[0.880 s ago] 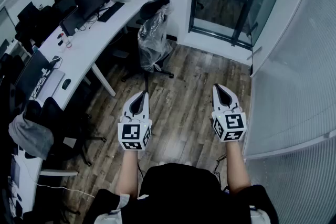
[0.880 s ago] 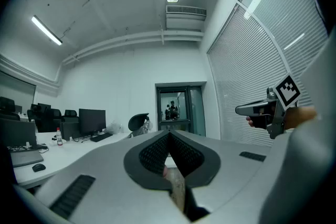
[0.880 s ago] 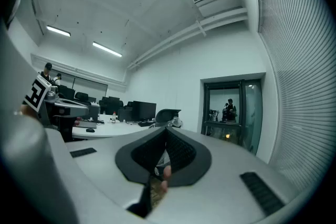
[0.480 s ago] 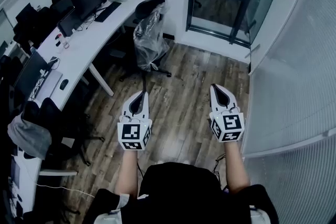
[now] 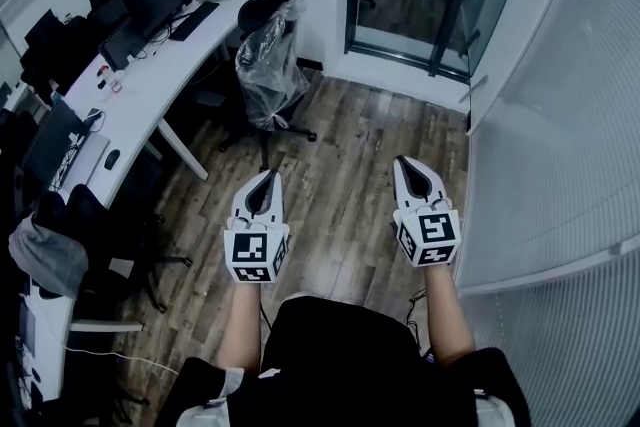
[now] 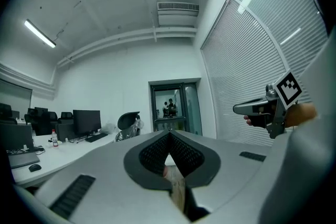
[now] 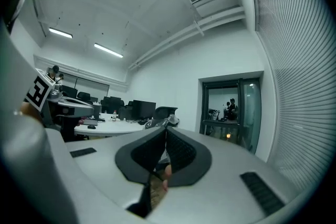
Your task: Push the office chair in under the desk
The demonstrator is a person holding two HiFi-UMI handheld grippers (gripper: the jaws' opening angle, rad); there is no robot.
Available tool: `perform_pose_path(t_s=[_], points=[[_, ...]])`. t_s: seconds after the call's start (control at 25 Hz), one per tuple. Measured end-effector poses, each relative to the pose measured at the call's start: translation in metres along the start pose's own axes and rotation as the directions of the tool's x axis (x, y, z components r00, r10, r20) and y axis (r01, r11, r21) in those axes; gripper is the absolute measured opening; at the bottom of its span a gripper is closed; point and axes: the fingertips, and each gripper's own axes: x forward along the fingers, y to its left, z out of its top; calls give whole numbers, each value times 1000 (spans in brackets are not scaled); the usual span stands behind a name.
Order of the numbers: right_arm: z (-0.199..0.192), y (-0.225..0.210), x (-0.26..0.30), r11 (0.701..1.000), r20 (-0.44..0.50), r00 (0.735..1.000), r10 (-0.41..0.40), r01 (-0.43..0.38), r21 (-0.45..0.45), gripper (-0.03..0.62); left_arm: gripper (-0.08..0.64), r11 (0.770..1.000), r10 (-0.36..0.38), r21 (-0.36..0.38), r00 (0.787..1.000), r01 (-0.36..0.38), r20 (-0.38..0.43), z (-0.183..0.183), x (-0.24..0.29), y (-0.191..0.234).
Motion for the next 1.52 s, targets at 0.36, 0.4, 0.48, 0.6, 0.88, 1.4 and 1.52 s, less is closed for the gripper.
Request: perform_pose_path(t_s=[0.36,0.4,0.48,0.6,0.88,1.4,1.52], points=[[-27,-19,-4,1000,-28,999,15,-14,15,23,12,999,-24,23,999,25,-36,-16,14,-30],[-27,-20,-2,1000,-27,999,18,-17,11,23,12,999,-20,32,999,21,-36,-15,16,-30],[-26,-23,5,1000,-23,1000,21,-21,10,23,12,999,-11,38,999,12,-37,-13,21,-27],[-28,-27,19,1000,-25,999,27,-26,10,23,12,1000,2,18,999,-2,-38,-14,34,-19],[-38,-41,61,1000,-36,999,26,-26,6,25,12,1000,13,15,999,-13,-35,-21,76,-1],[-38,-66,210,1000,-74,997,28,-28,4,23,12,1000,-9,-14,999,9,-43,-23,210,73],[-29,-71,248,1000,-74,997,17,-16,3,24,12,1000,-21,-13,999,20,-41,-16,244,96]])
